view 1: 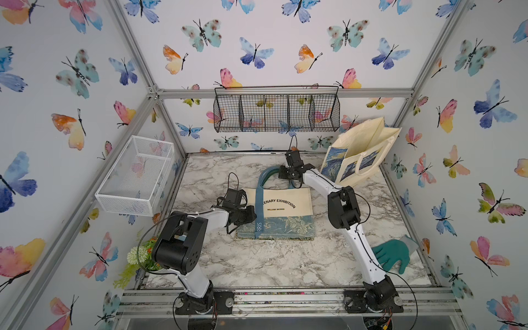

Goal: Put away the canvas bag
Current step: Adjust the canvas bag at the center of the board.

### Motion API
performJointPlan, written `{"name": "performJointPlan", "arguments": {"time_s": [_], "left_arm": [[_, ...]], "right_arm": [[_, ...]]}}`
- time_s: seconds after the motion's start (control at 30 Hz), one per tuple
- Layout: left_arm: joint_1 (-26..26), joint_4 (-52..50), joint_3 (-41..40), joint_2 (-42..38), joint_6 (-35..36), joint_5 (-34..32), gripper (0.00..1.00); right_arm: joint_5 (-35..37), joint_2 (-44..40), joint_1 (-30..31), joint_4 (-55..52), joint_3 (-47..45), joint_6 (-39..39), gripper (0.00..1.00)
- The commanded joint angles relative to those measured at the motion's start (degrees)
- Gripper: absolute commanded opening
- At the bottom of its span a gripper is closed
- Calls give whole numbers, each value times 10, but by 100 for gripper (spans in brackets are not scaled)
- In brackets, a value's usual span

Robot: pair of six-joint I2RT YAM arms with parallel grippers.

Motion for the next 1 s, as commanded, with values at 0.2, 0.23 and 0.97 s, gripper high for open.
{"name": "performJointPlan", "arguments": {"time_s": [0.2, 0.23, 0.97], "left_arm": [[-1, -47, -7, 5, 6, 4, 0], [-1, -47, -7, 5, 6, 4, 0], [-1, -48, -8, 2, 4, 1, 0]], "right_arm": [[-163, -37, -38, 72, -30, 39, 3], [-165, -33, -38, 69, -24, 41, 3], [32, -66, -38, 24, -32, -17, 2]]}}
